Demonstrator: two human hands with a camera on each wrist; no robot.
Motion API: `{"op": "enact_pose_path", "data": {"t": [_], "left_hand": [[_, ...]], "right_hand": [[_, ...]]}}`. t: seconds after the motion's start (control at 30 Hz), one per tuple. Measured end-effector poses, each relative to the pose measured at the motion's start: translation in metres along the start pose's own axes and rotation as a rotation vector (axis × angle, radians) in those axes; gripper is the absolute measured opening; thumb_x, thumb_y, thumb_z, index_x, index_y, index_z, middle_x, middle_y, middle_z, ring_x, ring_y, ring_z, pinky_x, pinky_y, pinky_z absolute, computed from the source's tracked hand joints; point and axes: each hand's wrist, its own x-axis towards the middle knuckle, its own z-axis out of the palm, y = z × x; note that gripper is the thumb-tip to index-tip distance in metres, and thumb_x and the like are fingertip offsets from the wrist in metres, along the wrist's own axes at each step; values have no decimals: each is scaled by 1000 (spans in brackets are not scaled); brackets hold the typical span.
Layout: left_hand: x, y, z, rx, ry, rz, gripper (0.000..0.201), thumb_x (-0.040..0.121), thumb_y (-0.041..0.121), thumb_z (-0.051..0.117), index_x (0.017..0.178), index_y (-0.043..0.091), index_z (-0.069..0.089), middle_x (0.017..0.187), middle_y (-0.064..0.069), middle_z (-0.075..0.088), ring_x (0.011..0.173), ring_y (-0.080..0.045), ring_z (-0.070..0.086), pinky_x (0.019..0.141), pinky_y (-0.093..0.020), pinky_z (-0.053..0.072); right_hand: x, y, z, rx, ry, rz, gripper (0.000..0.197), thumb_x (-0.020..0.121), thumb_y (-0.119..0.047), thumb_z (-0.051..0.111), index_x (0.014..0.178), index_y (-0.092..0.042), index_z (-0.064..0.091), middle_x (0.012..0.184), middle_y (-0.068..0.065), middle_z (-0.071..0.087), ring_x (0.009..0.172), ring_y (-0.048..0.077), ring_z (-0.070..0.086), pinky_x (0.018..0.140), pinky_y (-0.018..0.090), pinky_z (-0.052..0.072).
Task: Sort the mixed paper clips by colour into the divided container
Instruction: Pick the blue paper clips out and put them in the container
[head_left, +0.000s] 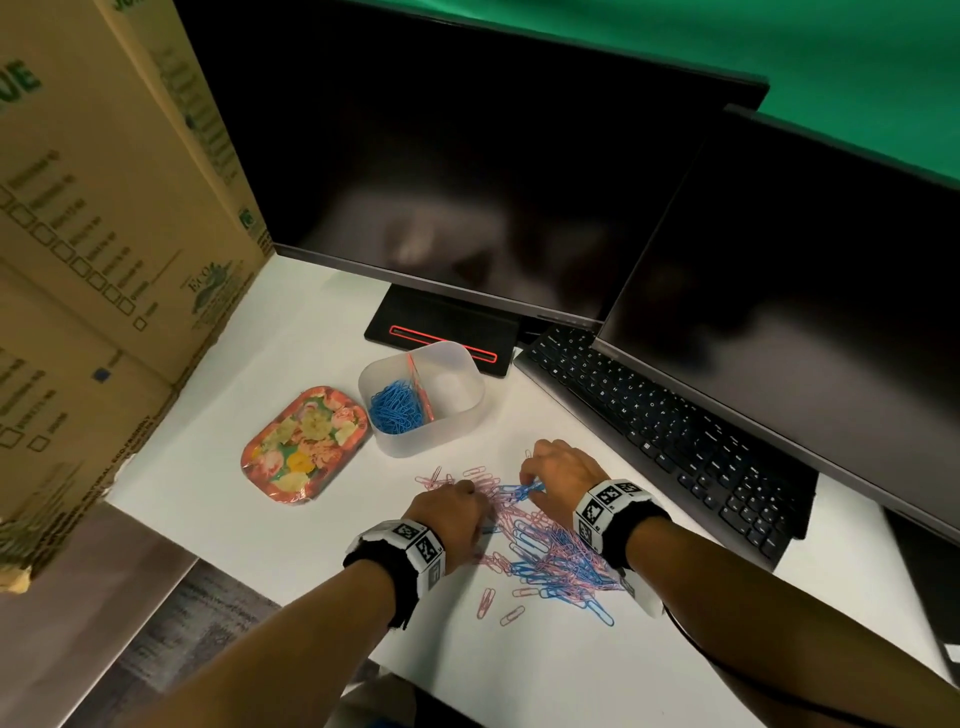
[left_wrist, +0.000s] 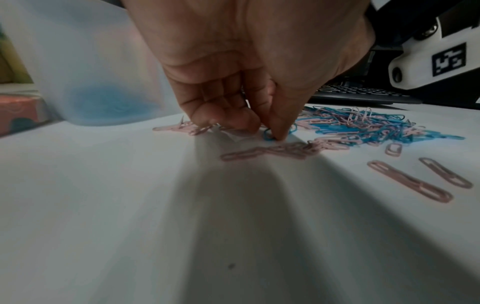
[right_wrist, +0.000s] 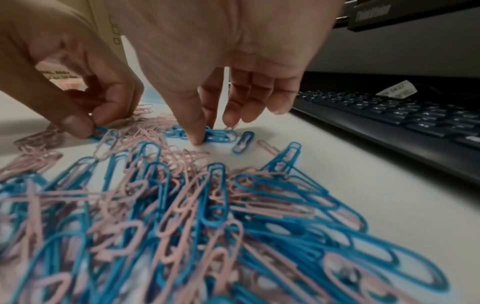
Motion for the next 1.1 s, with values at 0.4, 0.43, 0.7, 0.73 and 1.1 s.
{"op": "enact_pose_path", "data": {"t": [0.4,0.43,0.7,0.73,1.1], "left_hand": [[8,-3,-2,-499,219,-109,21,81,5,53,91,21,63,78,0,68,72,-16,59,68,-18,44],[11,-3,-2,-555,243,-124,28,82,4,53,98,26,62,69,3,63,67,-14,55,67,-18,43],[25,18,-16,-1405,177,-323,23,86,-12,46,90,4,62,64,-14,56,46,-16,56,55,-28,53],[25,21,-17,-1488,176,-337,23,86,-13,44,86,3,60,67,-17,55,49,-20,56,54,-30,53],[20,44,-20,-1904,53,-336,31,95,34,44,86,8,58,76,-10,57,67,-23,58,65,-35,51]], "right_hand": [[-11,7,-11,350,-3,251,11,81,-24,66,71,-26,62,81,-3,65,80,21,65,73,30,57],[-14,9,-11,417,18,268,14,80,-24,68,67,-26,61,75,-4,65,76,20,66,70,29,57],[-40,12,-29,1076,34,246,6,79,-3,73,79,-9,70,69,-1,71,58,11,54,53,16,44],[-43,11,-30,1145,29,251,6,79,0,71,82,-5,69,64,-4,69,54,10,51,48,15,40],[-50,-18,-35,1255,109,248,7,79,-2,73,85,-4,71,65,2,68,47,3,57,48,14,44]]}}
